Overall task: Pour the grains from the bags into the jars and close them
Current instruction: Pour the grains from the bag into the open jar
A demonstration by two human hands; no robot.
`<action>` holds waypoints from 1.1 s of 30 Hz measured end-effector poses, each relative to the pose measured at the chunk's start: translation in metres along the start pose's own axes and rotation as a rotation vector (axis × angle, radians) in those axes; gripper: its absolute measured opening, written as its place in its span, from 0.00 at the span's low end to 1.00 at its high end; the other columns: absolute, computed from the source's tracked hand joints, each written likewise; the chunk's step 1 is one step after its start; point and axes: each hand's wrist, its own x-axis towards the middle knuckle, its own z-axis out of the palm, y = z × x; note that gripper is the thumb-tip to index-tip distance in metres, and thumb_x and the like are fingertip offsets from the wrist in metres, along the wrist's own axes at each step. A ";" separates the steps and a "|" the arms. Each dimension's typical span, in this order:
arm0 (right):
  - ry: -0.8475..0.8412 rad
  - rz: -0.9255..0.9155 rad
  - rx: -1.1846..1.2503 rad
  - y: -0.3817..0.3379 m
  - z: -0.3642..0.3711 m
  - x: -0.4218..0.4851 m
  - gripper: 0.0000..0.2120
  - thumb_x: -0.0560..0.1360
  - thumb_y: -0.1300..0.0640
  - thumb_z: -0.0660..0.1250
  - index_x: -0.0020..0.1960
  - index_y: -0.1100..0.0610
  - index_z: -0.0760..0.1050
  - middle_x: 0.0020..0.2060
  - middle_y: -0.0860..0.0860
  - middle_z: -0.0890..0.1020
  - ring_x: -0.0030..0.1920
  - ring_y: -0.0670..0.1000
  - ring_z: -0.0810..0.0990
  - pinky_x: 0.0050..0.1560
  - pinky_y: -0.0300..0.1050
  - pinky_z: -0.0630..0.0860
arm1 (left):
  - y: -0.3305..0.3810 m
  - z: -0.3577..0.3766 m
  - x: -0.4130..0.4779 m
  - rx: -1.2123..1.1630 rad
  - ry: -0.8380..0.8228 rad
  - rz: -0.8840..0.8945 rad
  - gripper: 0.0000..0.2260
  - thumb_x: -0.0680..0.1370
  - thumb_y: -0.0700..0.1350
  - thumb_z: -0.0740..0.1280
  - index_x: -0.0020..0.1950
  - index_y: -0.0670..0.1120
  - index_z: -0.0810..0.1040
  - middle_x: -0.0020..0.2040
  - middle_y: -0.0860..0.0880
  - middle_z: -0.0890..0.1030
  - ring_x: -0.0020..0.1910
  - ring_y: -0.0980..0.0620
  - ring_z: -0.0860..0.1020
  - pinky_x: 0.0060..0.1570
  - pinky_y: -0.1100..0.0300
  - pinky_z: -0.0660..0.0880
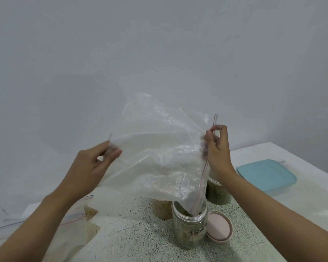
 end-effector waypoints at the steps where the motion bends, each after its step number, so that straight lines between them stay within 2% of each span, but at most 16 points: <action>1: 0.003 -0.008 -0.015 0.001 0.000 0.000 0.06 0.86 0.56 0.57 0.52 0.47 0.66 0.35 0.44 0.77 0.28 0.41 0.71 0.26 0.37 0.67 | 0.005 -0.002 0.002 -0.002 0.014 0.017 0.09 0.80 0.54 0.66 0.43 0.51 0.80 0.38 0.55 0.80 0.23 0.52 0.61 0.25 0.64 0.61; 3: 0.026 -0.030 -0.095 0.008 0.000 0.000 0.07 0.87 0.56 0.56 0.52 0.46 0.65 0.33 0.40 0.77 0.28 0.41 0.70 0.28 0.38 0.66 | 0.019 -0.004 0.007 -0.029 0.027 0.055 0.12 0.80 0.53 0.66 0.45 0.45 0.80 0.38 0.52 0.79 0.23 0.52 0.60 0.25 0.63 0.60; 5: 0.052 -0.040 -0.156 0.014 0.002 -0.001 0.07 0.87 0.55 0.55 0.52 0.45 0.65 0.33 0.40 0.77 0.29 0.40 0.70 0.30 0.40 0.66 | 0.028 -0.006 0.012 -0.099 0.038 0.064 0.12 0.80 0.53 0.66 0.46 0.45 0.81 0.36 0.49 0.77 0.25 0.49 0.60 0.26 0.61 0.59; 8: 0.092 -0.027 -0.125 0.018 0.007 -0.005 0.03 0.87 0.55 0.55 0.54 0.48 0.64 0.40 0.46 0.77 0.32 0.39 0.73 0.32 0.38 0.70 | 0.040 -0.004 0.015 -0.117 -0.011 0.108 0.10 0.81 0.53 0.66 0.44 0.49 0.80 0.35 0.47 0.76 0.25 0.44 0.61 0.25 0.59 0.59; 10: 0.117 -0.026 -0.145 0.021 0.008 -0.006 0.03 0.87 0.55 0.54 0.55 0.49 0.63 0.39 0.47 0.75 0.30 0.40 0.70 0.31 0.37 0.68 | 0.045 -0.002 0.017 -0.158 -0.004 0.109 0.11 0.81 0.52 0.66 0.45 0.47 0.80 0.35 0.46 0.75 0.27 0.41 0.65 0.26 0.58 0.61; 13: 0.144 -0.037 -0.173 0.025 0.006 -0.006 0.04 0.87 0.54 0.53 0.54 0.48 0.63 0.38 0.47 0.72 0.29 0.40 0.67 0.31 0.37 0.66 | 0.053 0.000 0.021 -0.252 0.003 0.090 0.14 0.80 0.50 0.66 0.43 0.39 0.79 0.34 0.44 0.73 0.28 0.55 0.66 0.27 0.65 0.62; 16: 0.148 -0.041 -0.181 0.026 0.007 -0.005 0.03 0.87 0.54 0.53 0.55 0.49 0.63 0.37 0.48 0.71 0.29 0.40 0.67 0.30 0.35 0.66 | 0.053 0.001 0.023 -0.286 0.009 0.085 0.14 0.80 0.50 0.68 0.44 0.40 0.81 0.33 0.47 0.73 0.27 0.57 0.66 0.27 0.66 0.62; 18: 0.155 -0.040 -0.182 0.027 0.008 -0.006 0.02 0.87 0.54 0.53 0.55 0.50 0.63 0.37 0.48 0.70 0.29 0.41 0.66 0.30 0.35 0.66 | 0.050 0.004 0.021 -0.259 -0.070 0.101 0.17 0.81 0.56 0.68 0.46 0.42 0.81 0.35 0.44 0.73 0.26 0.56 0.63 0.25 0.64 0.60; 20: 0.157 -0.036 -0.185 0.027 0.009 -0.006 0.02 0.87 0.54 0.53 0.55 0.51 0.63 0.36 0.48 0.70 0.28 0.40 0.66 0.29 0.35 0.66 | 0.044 0.005 0.019 -0.219 -0.074 0.098 0.17 0.81 0.57 0.68 0.46 0.43 0.81 0.37 0.42 0.73 0.26 0.55 0.60 0.25 0.63 0.58; 23: 0.167 -0.006 -0.142 0.023 0.008 -0.005 0.02 0.87 0.55 0.54 0.55 0.51 0.63 0.38 0.48 0.72 0.27 0.39 0.67 0.27 0.34 0.66 | 0.027 0.001 0.018 -0.122 0.029 0.033 0.11 0.80 0.53 0.66 0.45 0.48 0.81 0.34 0.52 0.76 0.27 0.56 0.65 0.27 0.64 0.62; 25: 0.159 0.035 -0.094 0.019 0.008 -0.003 0.02 0.87 0.55 0.55 0.55 0.51 0.65 0.39 0.48 0.74 0.27 0.39 0.69 0.26 0.35 0.68 | 0.006 0.001 0.014 0.025 -0.017 -0.005 0.12 0.80 0.56 0.65 0.46 0.48 0.80 0.34 0.51 0.77 0.30 0.53 0.70 0.32 0.60 0.68; 28: 0.104 0.062 -0.070 0.014 0.013 -0.001 0.03 0.86 0.55 0.58 0.53 0.51 0.67 0.33 0.45 0.73 0.26 0.39 0.69 0.26 0.36 0.67 | -0.029 0.004 -0.002 0.102 -0.058 -0.111 0.12 0.79 0.59 0.65 0.46 0.51 0.80 0.36 0.48 0.80 0.33 0.51 0.74 0.37 0.60 0.70; 31: 0.006 0.039 -0.051 0.006 0.021 0.001 0.04 0.86 0.55 0.60 0.52 0.51 0.68 0.27 0.41 0.71 0.26 0.41 0.66 0.26 0.37 0.64 | -0.057 0.013 -0.023 0.158 -0.091 -0.189 0.12 0.78 0.62 0.63 0.42 0.57 0.80 0.32 0.50 0.78 0.28 0.53 0.72 0.34 0.58 0.69; 33: -0.063 0.027 -0.048 -0.003 0.027 0.004 0.03 0.85 0.56 0.60 0.52 0.52 0.68 0.26 0.41 0.71 0.25 0.41 0.66 0.25 0.35 0.65 | -0.070 0.022 -0.035 0.201 -0.126 -0.244 0.15 0.76 0.65 0.61 0.39 0.58 0.79 0.27 0.51 0.75 0.25 0.56 0.69 0.32 0.58 0.67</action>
